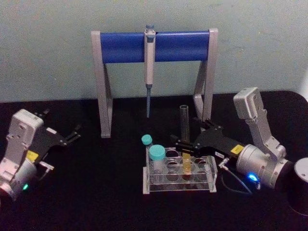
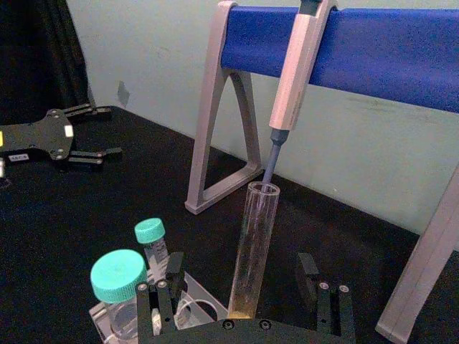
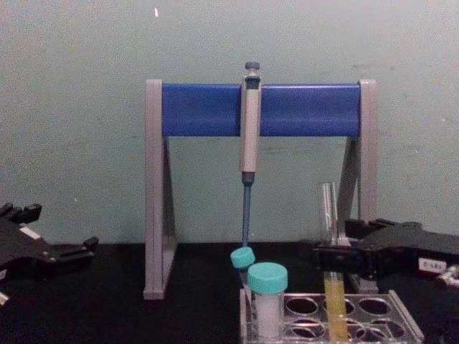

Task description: Pick up the test tube from the test tube rack, shake it, then place it back into the test tube rack.

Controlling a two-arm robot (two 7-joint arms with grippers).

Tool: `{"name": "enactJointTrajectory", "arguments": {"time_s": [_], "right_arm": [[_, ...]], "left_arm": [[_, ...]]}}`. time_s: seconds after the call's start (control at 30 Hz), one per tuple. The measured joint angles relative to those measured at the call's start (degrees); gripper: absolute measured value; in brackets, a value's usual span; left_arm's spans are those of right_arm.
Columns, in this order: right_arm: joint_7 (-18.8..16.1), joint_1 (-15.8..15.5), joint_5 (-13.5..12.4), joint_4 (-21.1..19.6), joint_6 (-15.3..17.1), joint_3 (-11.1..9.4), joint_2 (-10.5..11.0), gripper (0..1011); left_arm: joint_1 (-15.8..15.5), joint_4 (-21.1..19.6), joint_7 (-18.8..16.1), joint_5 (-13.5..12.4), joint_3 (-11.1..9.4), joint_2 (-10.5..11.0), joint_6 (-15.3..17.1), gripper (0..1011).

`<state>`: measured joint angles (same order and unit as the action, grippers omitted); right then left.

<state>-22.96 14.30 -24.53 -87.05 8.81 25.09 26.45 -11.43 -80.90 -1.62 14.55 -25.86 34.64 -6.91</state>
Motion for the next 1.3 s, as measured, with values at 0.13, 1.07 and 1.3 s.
{"name": "enactJointTrajectory", "arguments": {"time_s": [0.13, 1.07, 1.3], "right_arm": [[-0.4, 0.6, 0.5, 0.9, 0.0, 0.0, -0.9, 1000], [-0.4, 0.6, 0.6, 1.0, -0.1, 0.0, -1.0, 716], [-0.4, 0.6, 0.6, 0.9, -0.2, 0.0, -1.0, 514]], "left_arm": [[0.0, 0.0, 0.0, 0.0, 0.0, 0.0, 0.0, 1010], [0.0, 0.0, 0.0, 0.0, 0.0, 0.0, 0.0, 1010], [0.0, 0.0, 0.0, 0.0, 0.0, 0.0, 0.0, 1010]]}}
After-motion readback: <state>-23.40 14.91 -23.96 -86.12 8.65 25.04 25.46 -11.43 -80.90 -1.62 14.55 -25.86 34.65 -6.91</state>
